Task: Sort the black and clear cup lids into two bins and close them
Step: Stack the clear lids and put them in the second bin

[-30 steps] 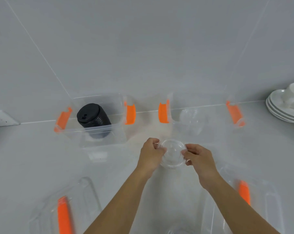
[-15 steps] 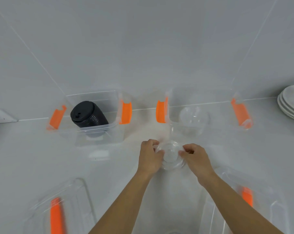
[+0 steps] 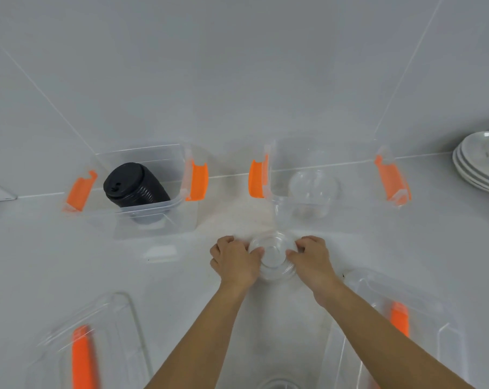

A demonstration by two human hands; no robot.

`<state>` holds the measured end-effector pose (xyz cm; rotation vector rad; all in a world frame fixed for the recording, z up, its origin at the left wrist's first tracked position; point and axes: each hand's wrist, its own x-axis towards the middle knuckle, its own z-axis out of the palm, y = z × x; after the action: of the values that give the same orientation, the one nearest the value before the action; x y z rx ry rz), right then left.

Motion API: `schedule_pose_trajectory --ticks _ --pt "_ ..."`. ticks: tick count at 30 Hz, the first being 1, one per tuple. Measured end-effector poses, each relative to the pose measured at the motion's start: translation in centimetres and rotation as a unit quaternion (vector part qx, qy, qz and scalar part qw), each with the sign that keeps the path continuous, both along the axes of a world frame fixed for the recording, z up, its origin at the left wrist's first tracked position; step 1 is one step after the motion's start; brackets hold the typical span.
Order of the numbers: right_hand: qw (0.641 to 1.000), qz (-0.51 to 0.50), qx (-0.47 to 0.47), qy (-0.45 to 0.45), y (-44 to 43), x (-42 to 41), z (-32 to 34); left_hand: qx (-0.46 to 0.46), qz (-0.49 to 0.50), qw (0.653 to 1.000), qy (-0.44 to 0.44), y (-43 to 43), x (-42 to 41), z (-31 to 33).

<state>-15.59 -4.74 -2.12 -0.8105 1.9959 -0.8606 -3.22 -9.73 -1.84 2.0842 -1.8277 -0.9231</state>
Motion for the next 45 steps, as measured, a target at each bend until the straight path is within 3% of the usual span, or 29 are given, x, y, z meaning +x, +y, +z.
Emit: schedule_pose_trajectory --ticks 4,6,11,17,34,45 --pt "1.000 0.004 0.001 0.019 0.2 0.5 -0.2 0.045 0.039 0.998 0.026 0.2 -0.2 0.3" --pt "1.000 -0.007 -0.011 -0.020 0.4 0.5 -0.1 0.058 0.041 0.996 0.045 0.9 -0.2 0.4" --pt "0.991 -0.032 -0.016 -0.132 1.0 0.1 0.7 0.103 0.068 0.960 0.252 2.3 0.4 1.4" --pt "0.983 -0.041 -0.048 -0.171 2.1 0.7 1.8 0.116 0.100 0.925 0.349 3.2 1.5 3.8" --pt "0.970 -0.062 -0.188 -0.144 7.9 3.6 7.8 0.042 0.041 0.899 0.435 8.2 4.7 8.9" --pt "0.978 -0.071 -0.159 -0.116 15.3 7.9 7.1 0.077 0.029 0.904 0.419 14.9 8.5 7.7"
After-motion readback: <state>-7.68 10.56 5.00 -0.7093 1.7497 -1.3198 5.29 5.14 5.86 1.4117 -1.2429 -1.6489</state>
